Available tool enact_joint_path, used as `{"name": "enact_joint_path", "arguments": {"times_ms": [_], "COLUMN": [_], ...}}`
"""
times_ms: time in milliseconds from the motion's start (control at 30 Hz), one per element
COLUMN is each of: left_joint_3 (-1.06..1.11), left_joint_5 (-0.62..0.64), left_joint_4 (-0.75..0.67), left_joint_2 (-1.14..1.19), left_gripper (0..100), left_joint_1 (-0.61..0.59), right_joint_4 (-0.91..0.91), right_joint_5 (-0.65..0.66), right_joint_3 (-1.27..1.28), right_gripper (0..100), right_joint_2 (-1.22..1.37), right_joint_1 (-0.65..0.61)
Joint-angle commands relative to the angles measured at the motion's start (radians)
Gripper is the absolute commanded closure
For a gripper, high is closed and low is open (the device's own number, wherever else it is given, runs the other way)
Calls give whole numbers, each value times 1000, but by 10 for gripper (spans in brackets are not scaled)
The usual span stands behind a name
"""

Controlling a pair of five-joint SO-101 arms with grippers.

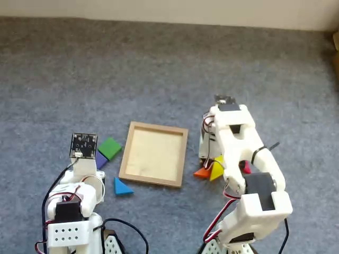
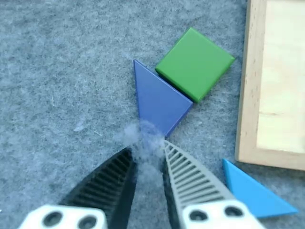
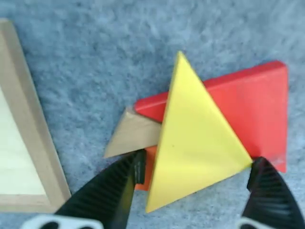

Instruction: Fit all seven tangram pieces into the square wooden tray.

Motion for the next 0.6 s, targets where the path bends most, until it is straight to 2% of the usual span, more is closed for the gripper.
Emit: {"name": "enact_joint_path", "arguments": {"times_ms": [0, 300, 433, 567], "left_joint_3": [27, 27, 27, 27], "left_joint_5": [-3, -3, -3, -3], "left_joint_4": [-14, -14, -14, -14], "left_joint_2": [-8, -8, -8, -8], "left_gripper": [923, 923, 923, 923], "left_joint_1": [10, 10, 10, 10], "right_joint_4": [-13, -10, 62, 62], "right_joint_5": [-6, -5, 58, 64], "right_joint_3": [5, 2, -2, 4], "right_gripper": [700, 735, 735, 735], "right_joint_2": [8, 5, 4, -51], "right_joint_1": [-1, -1, -1, -7]}}
